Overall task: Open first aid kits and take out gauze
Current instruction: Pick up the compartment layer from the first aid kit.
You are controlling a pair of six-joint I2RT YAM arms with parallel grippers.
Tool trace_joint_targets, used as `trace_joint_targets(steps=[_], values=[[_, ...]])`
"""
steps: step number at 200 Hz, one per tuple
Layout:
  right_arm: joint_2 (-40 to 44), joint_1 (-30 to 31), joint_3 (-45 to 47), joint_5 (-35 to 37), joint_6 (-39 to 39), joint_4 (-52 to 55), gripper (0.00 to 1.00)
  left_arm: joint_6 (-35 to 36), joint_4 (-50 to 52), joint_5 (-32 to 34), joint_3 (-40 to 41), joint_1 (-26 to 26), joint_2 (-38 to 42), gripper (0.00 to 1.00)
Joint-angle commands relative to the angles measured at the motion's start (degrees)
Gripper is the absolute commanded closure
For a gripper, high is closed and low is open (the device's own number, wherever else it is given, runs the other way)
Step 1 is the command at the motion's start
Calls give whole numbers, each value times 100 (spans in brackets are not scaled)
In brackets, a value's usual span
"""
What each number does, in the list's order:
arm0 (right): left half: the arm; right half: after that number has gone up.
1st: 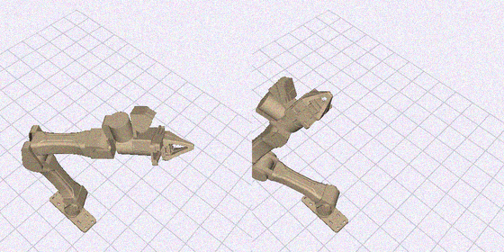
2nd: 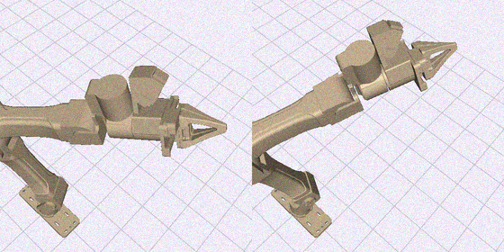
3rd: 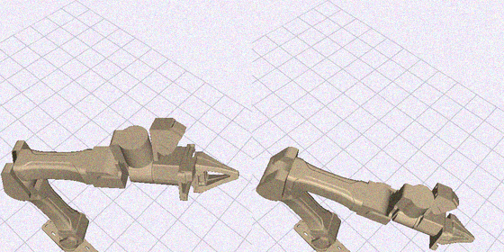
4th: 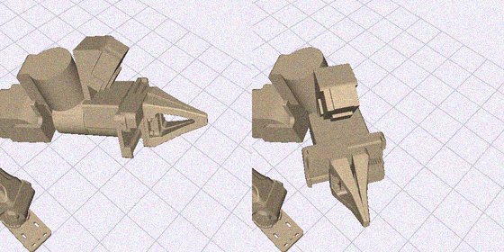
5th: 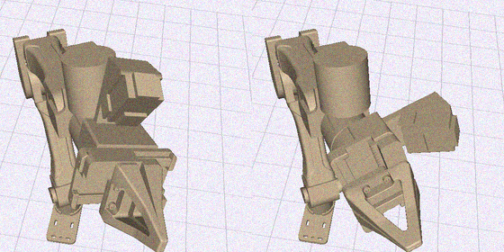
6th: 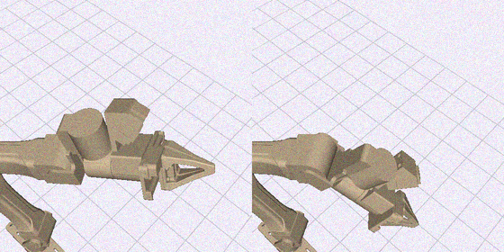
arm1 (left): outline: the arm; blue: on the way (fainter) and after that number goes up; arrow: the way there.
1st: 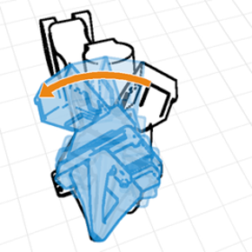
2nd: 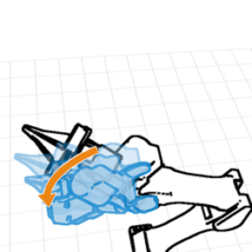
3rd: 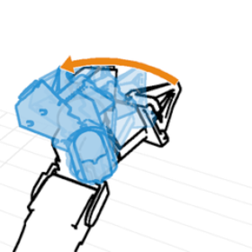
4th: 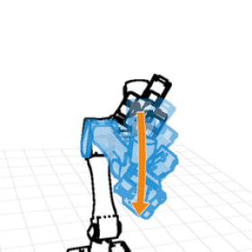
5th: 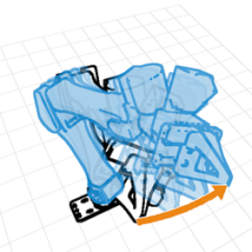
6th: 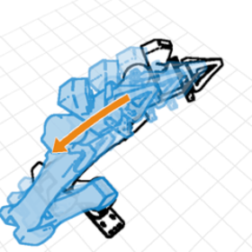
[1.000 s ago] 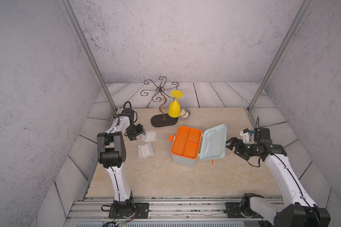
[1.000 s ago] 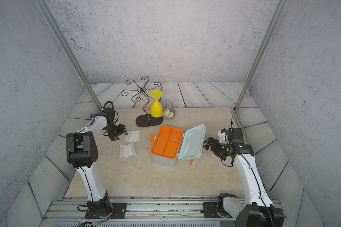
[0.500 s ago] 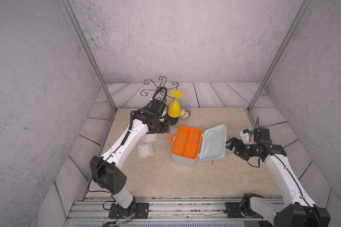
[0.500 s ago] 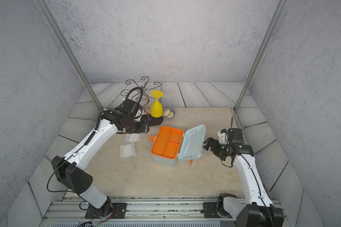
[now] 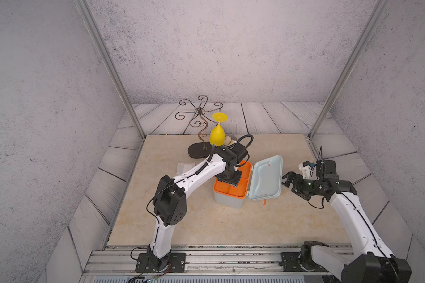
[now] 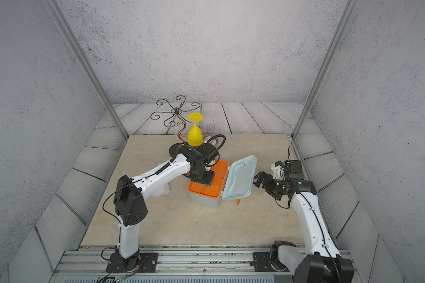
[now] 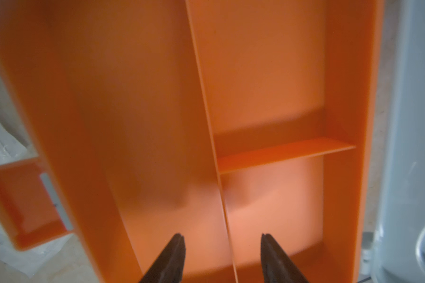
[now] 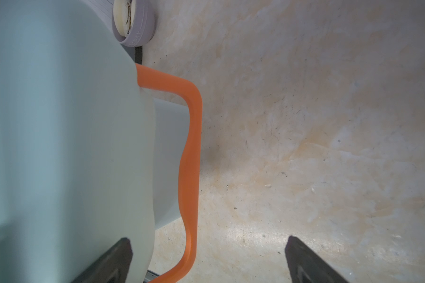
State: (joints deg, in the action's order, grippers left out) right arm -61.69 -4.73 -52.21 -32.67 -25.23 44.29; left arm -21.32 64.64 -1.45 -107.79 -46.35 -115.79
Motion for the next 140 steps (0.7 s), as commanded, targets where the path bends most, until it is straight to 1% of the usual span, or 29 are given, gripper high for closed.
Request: trace_joint_targets(steps=[1, 10, 25, 49, 68, 77, 140], values=[[127, -17, -4, -30, 54, 40, 1, 101, 196, 342, -242, 53, -216, 52], [120, -18, -16, -36, 54, 44, 1, 120, 136, 277, -243, 49, -307, 55], [118, -17, -31, -29, 54, 53, 1, 96, 75, 104, -221, 47, -415, 62], [131, -14, -44, -23, 62, 71, 1, 24, -58, -34, -96, 46, -399, 78], [122, -17, -31, -32, 63, 62, 1, 5, -88, -39, -88, 38, -323, 95], [122, -12, -27, -31, 62, 62, 1, -10, -68, -18, -119, 38, -275, 100], [135, -12, -48, -47, 62, 71, 1, -61, 415, 324, -789, 21, 120, 100]])
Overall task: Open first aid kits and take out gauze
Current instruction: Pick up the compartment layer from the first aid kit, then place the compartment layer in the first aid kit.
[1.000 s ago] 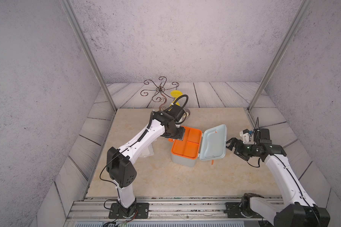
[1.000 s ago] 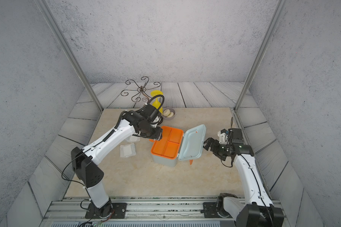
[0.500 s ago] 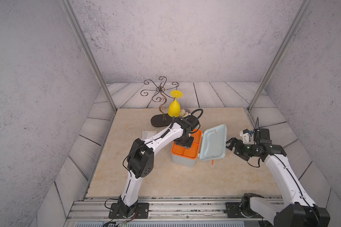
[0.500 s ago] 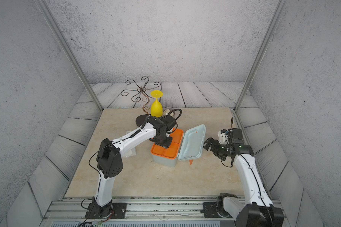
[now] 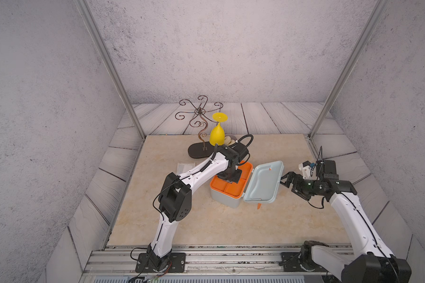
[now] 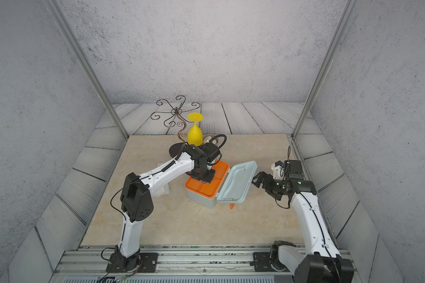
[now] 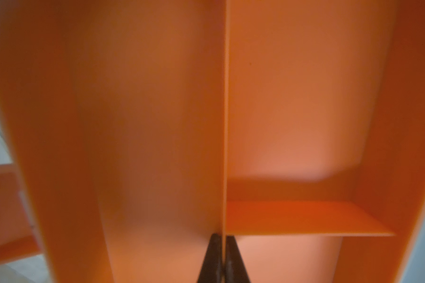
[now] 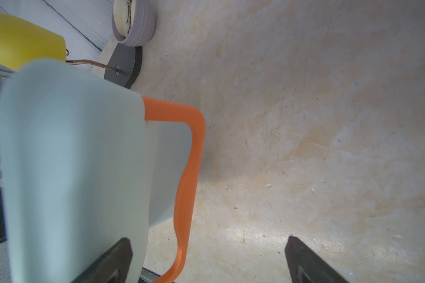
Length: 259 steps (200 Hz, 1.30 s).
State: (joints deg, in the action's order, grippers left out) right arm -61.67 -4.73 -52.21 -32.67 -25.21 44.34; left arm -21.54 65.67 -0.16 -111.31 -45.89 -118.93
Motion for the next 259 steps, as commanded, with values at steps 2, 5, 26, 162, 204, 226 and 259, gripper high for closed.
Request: trace_joint_targets(steps=[2, 5, 26, 162, 204, 226, 259], values=[[136, -13, -45, -47, 60, 66, 1, -36, 332, 206, -467, -25, 453, 100], [137, -18, -46, -47, 60, 66, 1, -35, 359, 219, -511, -25, 469, 100], [146, -16, -53, -45, 60, 84, 1, -4, 565, 295, -882, -25, 602, 100], [131, -19, -70, -13, 69, 110, 1, 158, 756, 146, -1224, -25, 1136, 100], [135, -14, -40, -12, 78, 102, 1, 176, 247, -45, -616, -25, 844, 100], [139, -11, -27, -6, 78, 100, 1, 192, 226, -69, -656, -25, 513, 100], [133, -16, -27, -12, 72, 93, 1, 298, 351, -33, -917, -25, -27, 100]])
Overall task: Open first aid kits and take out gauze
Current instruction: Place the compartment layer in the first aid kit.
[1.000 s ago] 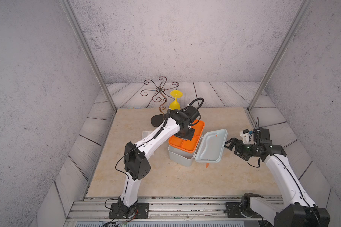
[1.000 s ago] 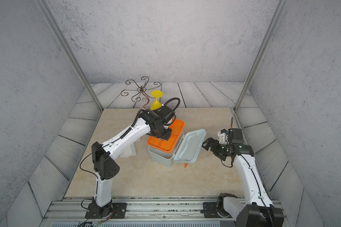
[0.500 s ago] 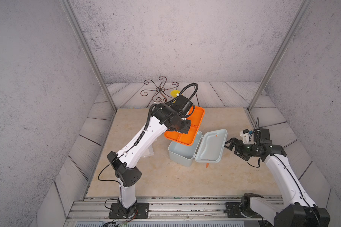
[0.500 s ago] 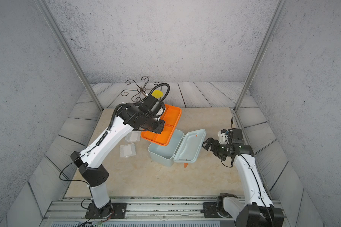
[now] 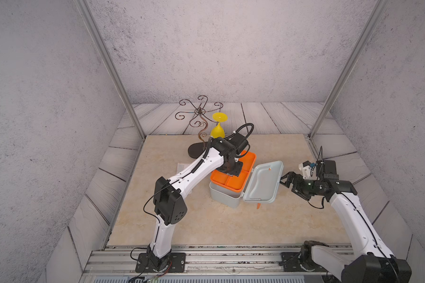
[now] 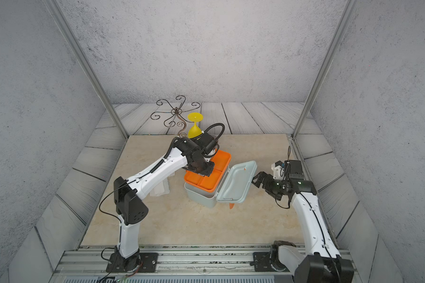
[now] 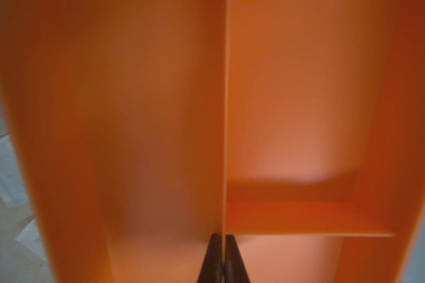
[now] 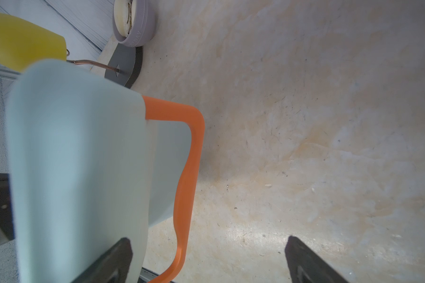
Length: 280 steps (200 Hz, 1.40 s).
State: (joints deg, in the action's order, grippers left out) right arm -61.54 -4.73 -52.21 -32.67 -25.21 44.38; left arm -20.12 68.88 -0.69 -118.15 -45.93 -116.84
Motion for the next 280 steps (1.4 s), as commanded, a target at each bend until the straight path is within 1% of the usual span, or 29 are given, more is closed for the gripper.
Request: trace_joint_targets(steps=[1, 23, 50, 74, 151, 180, 230, 280], values=[[122, -18, -27, -7, 75, 88, 1, 157, 34, 18, -243, -21, -249, 100], [131, -16, -20, -12, 78, 82, 1, 140, 52, 23, -204, -21, -412, 100], [125, -19, 6, -14, 78, 56, 1, 89, -235, -45, 258, -21, -319, 100], [98, -11, 26, -47, 70, 27, 1, 78, -329, 0, 471, -21, -317, 100], [89, -16, 17, -55, 69, 18, 1, 26, 11, 516, 407, -21, -3, 100], [98, -16, 17, -64, 69, 27, 1, 4, 7, 517, 458, -21, -14, 100], [97, -13, -10, -65, 78, 53, 1, -13, -224, 299, 628, -21, -147, 100], [81, -15, -33, -72, 87, 62, 1, -27, -196, 242, 749, -21, -209, 100]])
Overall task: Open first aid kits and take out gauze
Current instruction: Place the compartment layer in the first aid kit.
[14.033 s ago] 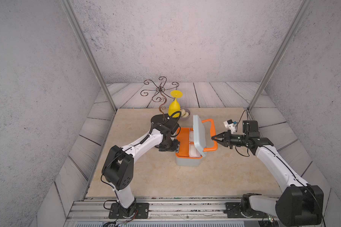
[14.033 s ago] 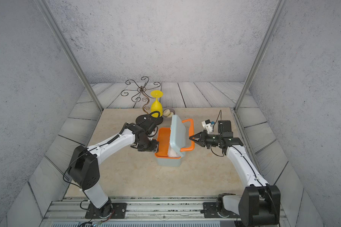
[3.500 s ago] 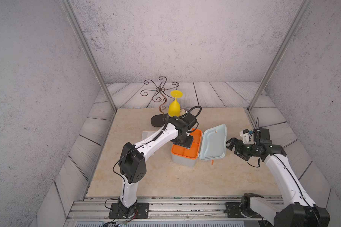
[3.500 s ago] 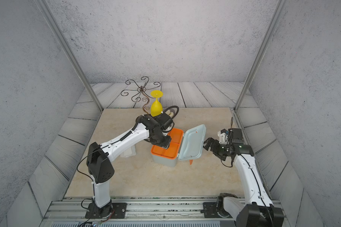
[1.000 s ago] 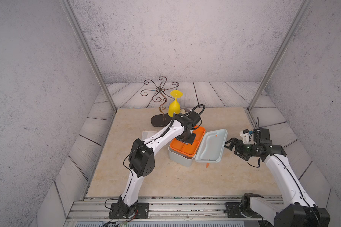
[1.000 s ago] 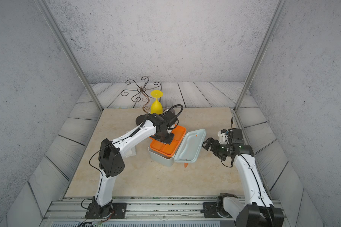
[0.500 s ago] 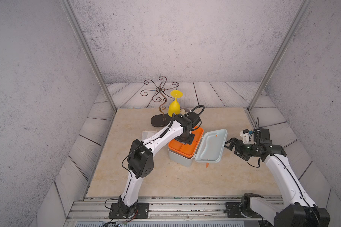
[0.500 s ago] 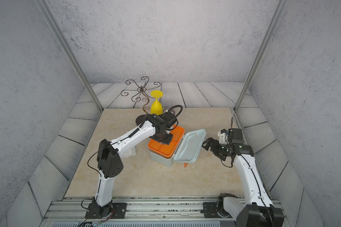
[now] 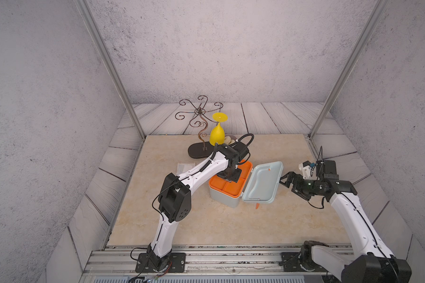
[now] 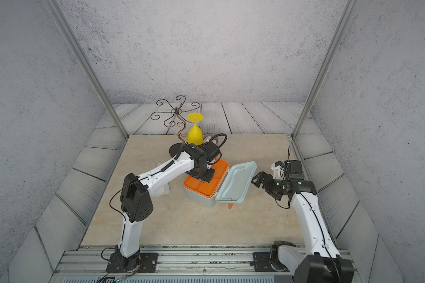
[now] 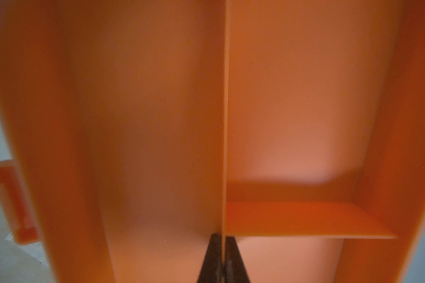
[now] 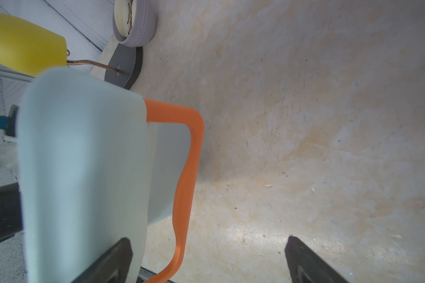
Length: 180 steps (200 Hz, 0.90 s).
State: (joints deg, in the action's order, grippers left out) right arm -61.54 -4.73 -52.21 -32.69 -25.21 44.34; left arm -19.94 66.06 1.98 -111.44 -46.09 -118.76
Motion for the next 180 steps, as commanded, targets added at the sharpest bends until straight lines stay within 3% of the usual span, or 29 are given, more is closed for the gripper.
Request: trace_joint_targets(steps=[1, 77, 129, 160, 180], values=[[81, -13, -34, -71, 87, 66, 1, -45, 93, -24, 78, -6, -12, 100], [65, -12, -35, -71, 82, 57, 1, -27, 123, -14, 148, -6, -240, 100], [89, -15, -35, -71, 80, 62, 1, -17, 101, -198, 189, -23, -60, 59], [98, -10, -133, -132, 61, 134, 1, -18, 260, -501, -199, -19, 433, 41], [98, -15, -273, -164, 52, 219, 1, -2, 433, -344, -613, 39, 821, 31]])
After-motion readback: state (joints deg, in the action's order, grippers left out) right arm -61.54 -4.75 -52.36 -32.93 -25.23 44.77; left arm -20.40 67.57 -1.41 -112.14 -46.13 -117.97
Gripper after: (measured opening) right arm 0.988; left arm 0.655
